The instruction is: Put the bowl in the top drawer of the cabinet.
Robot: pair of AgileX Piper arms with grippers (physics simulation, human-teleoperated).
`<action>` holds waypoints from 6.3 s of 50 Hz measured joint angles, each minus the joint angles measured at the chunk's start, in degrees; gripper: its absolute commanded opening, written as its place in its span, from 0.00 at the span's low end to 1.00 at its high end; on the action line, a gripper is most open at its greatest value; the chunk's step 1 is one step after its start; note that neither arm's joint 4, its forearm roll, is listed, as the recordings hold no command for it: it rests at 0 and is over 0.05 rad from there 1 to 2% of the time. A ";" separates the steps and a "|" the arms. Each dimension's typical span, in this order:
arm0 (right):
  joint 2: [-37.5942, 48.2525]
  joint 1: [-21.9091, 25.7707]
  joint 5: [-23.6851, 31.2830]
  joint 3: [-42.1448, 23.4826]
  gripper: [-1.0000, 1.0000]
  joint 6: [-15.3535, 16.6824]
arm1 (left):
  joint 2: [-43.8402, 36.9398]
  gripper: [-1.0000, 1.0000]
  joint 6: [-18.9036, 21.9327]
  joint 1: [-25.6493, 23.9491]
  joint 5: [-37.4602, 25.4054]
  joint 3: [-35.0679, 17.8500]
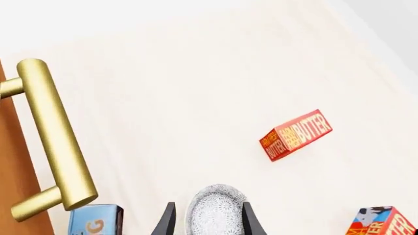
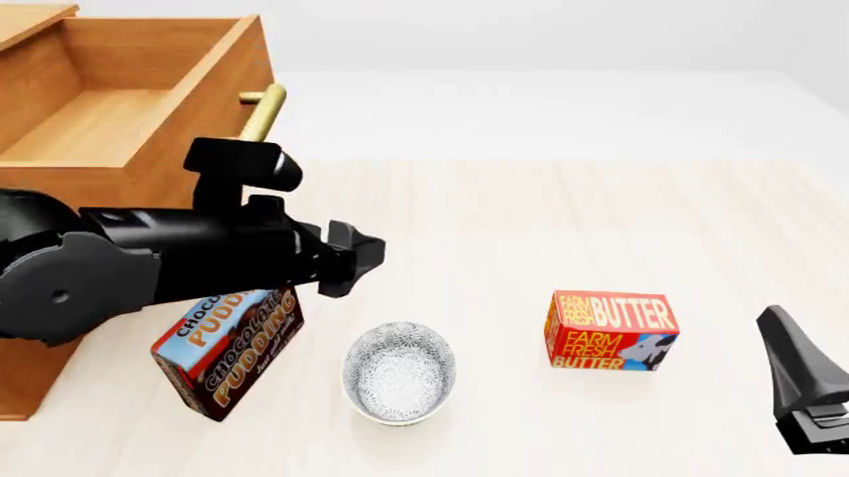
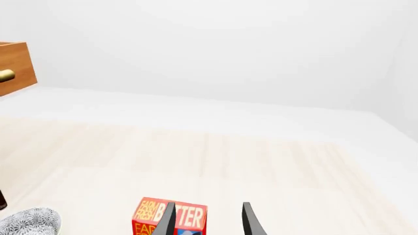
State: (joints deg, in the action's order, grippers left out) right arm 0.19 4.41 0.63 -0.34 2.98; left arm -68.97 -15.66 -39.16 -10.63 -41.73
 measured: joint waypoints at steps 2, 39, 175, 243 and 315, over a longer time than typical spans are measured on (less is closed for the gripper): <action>0.00 -0.01 0.00 0.00 1.00 -0.01 | -0.32 1.00 -0.15 0.00 0.36 0.28; 0.02 0.01 0.00 0.00 1.00 0.00 | -6.06 1.00 -4.09 0.17 7.87 6.44; 0.14 -0.08 0.07 0.17 1.00 -0.13 | -13.19 0.00 -8.87 -2.27 20.58 13.84; 0.09 0.28 -0.03 0.08 1.00 0.04 | 10.92 0.00 9.48 -7.73 4.25 9.76; 0.10 0.46 -0.03 0.13 1.00 -0.17 | 27.52 0.00 17.14 0.75 -8.30 -7.67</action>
State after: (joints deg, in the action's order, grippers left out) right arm 0.29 4.87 0.60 -0.21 2.80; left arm -41.45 1.48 -38.42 -18.93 -49.40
